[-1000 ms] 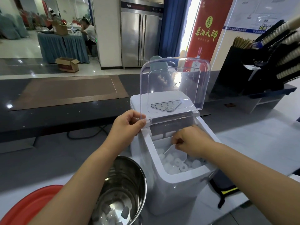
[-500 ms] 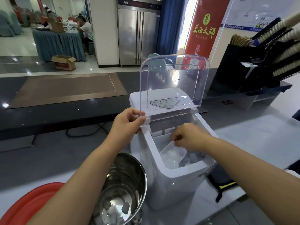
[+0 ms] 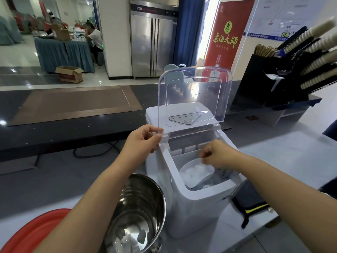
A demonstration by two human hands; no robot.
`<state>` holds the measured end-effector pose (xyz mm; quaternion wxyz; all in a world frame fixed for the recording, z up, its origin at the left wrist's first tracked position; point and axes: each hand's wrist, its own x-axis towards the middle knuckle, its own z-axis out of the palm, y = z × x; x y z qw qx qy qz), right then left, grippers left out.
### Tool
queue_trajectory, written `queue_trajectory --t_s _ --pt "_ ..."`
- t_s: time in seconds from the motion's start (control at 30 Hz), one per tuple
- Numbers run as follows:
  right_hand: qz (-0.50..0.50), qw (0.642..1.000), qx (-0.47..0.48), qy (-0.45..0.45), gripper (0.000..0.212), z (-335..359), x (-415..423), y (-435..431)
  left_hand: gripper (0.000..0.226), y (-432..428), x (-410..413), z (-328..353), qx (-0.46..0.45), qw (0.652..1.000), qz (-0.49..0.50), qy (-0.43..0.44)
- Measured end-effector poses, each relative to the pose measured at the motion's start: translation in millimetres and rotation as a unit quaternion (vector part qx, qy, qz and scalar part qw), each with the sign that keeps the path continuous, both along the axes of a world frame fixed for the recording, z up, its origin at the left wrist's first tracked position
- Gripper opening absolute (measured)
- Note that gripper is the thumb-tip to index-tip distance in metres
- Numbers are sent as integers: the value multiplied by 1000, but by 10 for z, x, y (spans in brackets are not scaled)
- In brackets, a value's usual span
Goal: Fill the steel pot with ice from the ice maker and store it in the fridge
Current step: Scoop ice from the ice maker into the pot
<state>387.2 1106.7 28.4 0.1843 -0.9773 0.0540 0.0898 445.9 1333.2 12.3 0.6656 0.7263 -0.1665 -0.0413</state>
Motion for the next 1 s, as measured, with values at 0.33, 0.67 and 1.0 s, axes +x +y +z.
queue_trajectory --t_s 0.33,0.67,1.0 --pt "-88 993 77 -35 21 139 -118 6 14 258 -48 -9 11 999 39 1" --pt "-122 971 179 -96 15 536 -305 416 14 642 -99 -24 20 998 56 1" --pt "-71 983 157 -65 15 517 -510 1301 16 1164 -216 -63 19 997 73 1"
